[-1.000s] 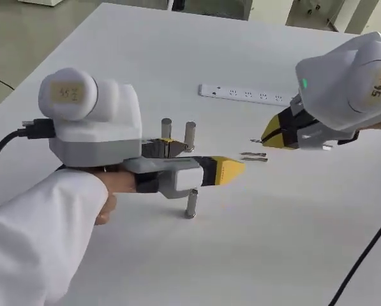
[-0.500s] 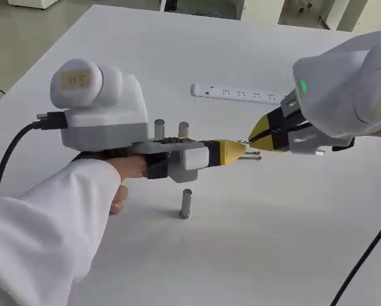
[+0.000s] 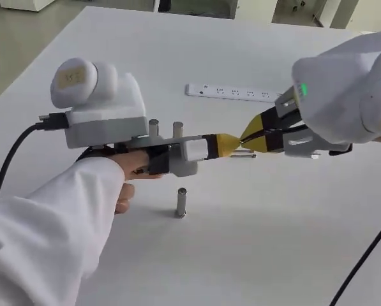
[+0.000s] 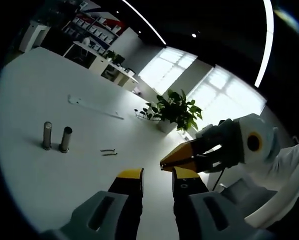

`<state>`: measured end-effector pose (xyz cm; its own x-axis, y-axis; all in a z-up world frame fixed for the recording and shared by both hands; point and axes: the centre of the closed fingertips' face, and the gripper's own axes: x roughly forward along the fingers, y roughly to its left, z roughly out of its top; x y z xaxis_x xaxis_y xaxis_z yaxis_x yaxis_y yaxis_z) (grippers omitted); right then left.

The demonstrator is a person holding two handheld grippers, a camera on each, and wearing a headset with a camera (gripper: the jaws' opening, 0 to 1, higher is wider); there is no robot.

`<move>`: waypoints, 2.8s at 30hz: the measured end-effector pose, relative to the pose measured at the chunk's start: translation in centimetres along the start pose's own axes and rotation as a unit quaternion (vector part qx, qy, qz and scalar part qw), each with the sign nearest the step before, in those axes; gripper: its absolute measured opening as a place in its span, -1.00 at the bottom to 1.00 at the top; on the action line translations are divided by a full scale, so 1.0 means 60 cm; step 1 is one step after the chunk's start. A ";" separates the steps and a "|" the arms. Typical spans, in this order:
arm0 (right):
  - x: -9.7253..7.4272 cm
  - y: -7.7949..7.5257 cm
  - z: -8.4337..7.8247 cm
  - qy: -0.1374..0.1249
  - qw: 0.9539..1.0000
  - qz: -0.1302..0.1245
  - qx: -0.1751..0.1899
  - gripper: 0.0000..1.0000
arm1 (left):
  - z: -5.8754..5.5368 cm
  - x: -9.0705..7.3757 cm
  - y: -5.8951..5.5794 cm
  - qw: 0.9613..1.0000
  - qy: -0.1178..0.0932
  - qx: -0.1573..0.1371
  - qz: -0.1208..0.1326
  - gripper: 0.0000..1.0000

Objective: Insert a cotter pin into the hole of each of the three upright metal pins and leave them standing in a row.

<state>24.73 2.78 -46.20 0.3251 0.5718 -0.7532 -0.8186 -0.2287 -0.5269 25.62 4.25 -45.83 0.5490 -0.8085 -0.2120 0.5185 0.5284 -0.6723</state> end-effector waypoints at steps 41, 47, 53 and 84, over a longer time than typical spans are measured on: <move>-0.005 -0.008 0.015 -0.026 1.000 -0.008 0.007 -1.00 | 0.007 0.006 -0.013 0.999 0.009 -0.033 -0.025 -1.00; -0.004 -0.005 0.019 -0.028 1.000 -0.007 0.006 -1.00 | 0.006 0.004 -0.012 0.999 0.012 -0.023 -0.020 -1.00; -0.005 -0.002 0.023 -0.041 0.999 -0.006 0.015 -1.00 | 0.005 0.001 -0.013 0.999 0.013 -0.021 -0.023 -1.00; -0.046 0.057 0.047 -0.162 0.953 0.105 0.235 -0.87 | -0.030 -0.054 -0.078 0.921 0.033 0.361 -0.146 -1.00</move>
<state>19.67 2.63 -44.82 0.0293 0.7829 -0.6215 -0.9959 -0.0305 -0.0854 20.25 3.91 -43.25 0.2889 -0.9445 -0.1566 0.9511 0.3018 -0.0659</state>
